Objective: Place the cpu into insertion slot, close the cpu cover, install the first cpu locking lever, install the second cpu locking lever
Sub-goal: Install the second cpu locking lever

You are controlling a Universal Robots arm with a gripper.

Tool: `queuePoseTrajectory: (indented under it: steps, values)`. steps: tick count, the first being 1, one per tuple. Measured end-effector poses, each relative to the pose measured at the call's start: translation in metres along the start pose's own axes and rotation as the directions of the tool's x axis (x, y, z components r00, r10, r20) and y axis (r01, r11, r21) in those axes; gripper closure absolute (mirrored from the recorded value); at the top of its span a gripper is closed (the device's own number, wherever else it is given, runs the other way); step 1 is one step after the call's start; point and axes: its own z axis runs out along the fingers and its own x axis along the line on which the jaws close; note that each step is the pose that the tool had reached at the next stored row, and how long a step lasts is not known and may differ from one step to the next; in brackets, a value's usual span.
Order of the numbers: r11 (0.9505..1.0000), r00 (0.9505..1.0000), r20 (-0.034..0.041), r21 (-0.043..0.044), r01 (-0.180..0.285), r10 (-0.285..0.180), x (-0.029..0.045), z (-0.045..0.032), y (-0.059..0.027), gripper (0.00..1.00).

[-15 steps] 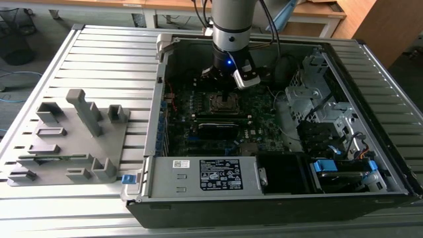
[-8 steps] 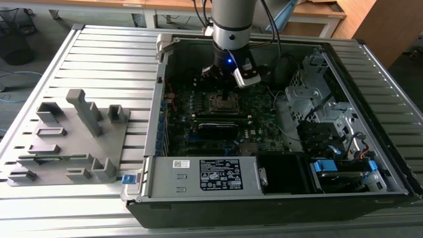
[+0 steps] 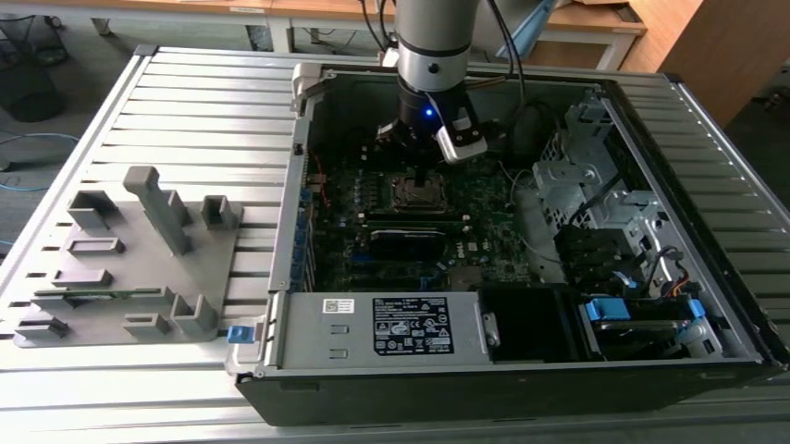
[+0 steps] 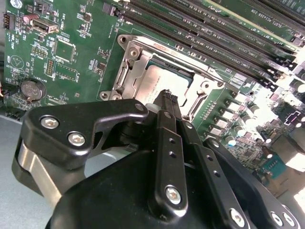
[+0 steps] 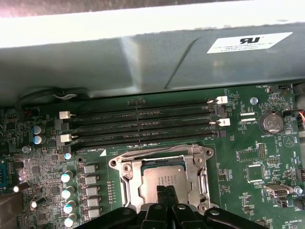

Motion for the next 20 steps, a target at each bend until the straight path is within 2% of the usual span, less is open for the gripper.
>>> queuePoseTrajectory:
  steps: [13,20]
  values:
    - [1.0000,1.0000,-0.0003,0.0006,0.000,0.000,-0.0001,-0.0028,0.0000,0.89]
    - [1.0000,1.0000,-0.0001,0.0002,0.000,0.000,-0.0007,-0.0117,0.0004,0.89]
